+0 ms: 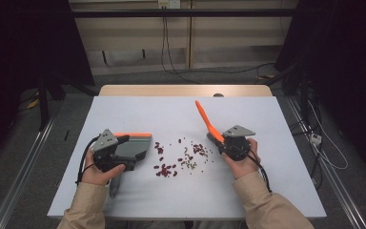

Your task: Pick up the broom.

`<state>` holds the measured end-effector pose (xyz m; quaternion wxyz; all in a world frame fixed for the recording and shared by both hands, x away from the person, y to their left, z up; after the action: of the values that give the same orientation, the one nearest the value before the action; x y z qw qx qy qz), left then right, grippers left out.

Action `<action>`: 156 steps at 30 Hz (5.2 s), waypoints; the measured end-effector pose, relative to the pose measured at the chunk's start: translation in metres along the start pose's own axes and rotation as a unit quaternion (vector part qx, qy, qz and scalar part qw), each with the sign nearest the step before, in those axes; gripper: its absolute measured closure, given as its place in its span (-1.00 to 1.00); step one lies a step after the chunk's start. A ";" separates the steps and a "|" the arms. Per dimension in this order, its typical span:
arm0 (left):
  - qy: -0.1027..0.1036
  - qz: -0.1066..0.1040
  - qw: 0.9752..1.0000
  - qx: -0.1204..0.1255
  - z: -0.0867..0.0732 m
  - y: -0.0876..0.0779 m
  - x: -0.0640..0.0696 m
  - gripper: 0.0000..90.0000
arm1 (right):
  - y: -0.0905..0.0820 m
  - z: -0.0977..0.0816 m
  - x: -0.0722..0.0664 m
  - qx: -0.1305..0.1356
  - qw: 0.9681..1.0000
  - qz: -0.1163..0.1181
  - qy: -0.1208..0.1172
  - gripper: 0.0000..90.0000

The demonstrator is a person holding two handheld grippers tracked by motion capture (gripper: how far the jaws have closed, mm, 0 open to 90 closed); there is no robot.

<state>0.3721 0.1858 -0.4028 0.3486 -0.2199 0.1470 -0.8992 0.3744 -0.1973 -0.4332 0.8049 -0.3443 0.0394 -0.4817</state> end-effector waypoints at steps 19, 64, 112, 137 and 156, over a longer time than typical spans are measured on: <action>0.003 0.001 1.000 0.006 0.001 -0.004 -0.003 -0.79 | 0.009 0.017 -0.041 0.006 1.000 -0.024 -0.003 0.57; 0.004 -0.001 1.000 0.003 0.000 -0.006 -0.004 -0.81 | -0.001 0.049 -0.054 0.095 0.995 0.039 -0.011 0.59; -0.025 0.024 0.999 -0.002 -0.013 -0.020 -0.023 -0.83 | 0.062 0.048 -0.034 0.124 0.950 0.212 -0.192 0.57; -0.023 0.028 0.999 -0.007 -0.016 -0.023 -0.023 -0.83 | 0.034 0.037 -0.036 0.133 0.935 0.255 -0.208 0.58; -0.026 0.028 0.999 -0.011 -0.019 -0.023 -0.025 -0.83 | 0.091 0.074 -0.017 0.171 0.935 0.246 -0.187 0.59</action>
<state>0.3664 0.2215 -0.4164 0.3754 -0.2428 0.1535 -0.8812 0.4629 -0.1187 -0.4355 0.9379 -0.2648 -0.1110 -0.1946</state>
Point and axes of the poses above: each handheld gripper's, and its own axes: y roughly forward along the jaws, z roughly out of its top, x roughly to its right, the point moved 1 cm from there along y, roughly forward along the jaws, and after that the axes turned 14 degrees about -y, right-handed, at the moved point
